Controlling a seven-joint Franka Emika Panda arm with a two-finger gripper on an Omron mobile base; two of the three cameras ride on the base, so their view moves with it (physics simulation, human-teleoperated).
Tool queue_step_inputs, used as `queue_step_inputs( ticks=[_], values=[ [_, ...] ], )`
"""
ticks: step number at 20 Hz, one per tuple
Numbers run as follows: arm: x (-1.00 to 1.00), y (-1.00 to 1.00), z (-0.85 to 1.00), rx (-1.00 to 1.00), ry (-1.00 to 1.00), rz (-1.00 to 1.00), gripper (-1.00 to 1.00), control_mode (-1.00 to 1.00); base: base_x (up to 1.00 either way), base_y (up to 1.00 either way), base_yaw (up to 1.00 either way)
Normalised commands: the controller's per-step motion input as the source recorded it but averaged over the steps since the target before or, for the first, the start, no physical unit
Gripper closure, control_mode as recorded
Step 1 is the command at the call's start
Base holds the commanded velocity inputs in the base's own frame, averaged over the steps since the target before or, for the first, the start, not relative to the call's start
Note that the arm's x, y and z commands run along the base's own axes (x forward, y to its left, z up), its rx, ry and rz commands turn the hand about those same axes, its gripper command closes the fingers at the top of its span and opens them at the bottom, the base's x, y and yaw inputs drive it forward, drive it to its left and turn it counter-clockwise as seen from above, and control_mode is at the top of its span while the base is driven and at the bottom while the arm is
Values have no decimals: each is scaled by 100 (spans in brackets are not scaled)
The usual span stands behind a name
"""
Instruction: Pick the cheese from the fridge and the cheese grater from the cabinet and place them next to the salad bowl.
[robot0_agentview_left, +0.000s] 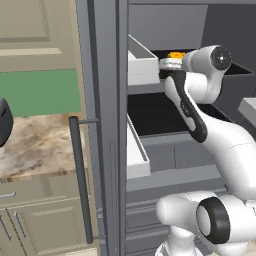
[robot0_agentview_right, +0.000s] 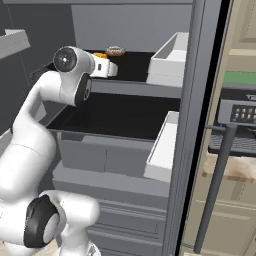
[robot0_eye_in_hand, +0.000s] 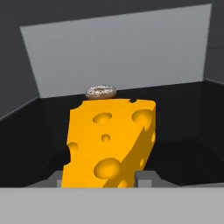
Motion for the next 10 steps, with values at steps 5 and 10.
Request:
queue_step_inputs(
  ticks=[5, 10],
  values=[
    [-100, 2, 42, 10, 5, -5, 100, -100, 0, 0, 0],
    [-100, 1, 26, 7, 1, -5, 100, -100, 0, 0, 0]
  ],
)
